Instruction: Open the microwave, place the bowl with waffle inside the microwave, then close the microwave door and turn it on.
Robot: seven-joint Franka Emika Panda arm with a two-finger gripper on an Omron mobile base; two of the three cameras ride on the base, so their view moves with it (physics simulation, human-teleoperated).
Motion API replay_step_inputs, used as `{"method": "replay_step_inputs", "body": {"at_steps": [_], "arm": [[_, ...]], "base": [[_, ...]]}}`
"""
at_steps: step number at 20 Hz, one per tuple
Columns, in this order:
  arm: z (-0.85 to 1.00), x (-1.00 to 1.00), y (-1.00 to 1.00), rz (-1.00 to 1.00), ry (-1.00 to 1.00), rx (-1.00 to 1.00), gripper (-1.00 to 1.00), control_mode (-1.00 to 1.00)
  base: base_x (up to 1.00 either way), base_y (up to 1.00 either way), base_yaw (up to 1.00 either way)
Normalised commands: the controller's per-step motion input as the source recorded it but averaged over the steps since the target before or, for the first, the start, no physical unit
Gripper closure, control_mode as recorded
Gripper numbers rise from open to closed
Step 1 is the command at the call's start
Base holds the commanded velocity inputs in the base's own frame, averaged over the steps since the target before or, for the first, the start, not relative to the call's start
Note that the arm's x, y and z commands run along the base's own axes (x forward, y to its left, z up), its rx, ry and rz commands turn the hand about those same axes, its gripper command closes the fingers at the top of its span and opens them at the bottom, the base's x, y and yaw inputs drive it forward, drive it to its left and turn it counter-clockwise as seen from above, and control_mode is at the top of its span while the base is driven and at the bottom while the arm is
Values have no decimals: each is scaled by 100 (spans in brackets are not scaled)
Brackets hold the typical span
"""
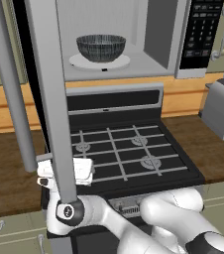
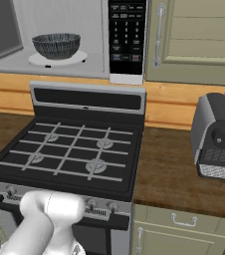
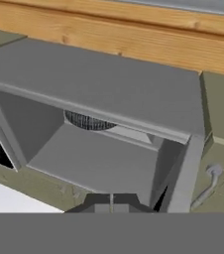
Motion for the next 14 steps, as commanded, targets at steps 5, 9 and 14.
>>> {"method": "replay_step_inputs", "body": {"at_steps": [5, 9, 14], "arm": [[4, -15, 98, 0, -12, 0, 100, -100], [24, -19, 80, 0, -22, 0, 100, -100], [18, -14, 86, 0, -20, 0, 100, -100]], "base": [[0, 0, 0], [0, 0, 0], [0, 0, 0]]}}
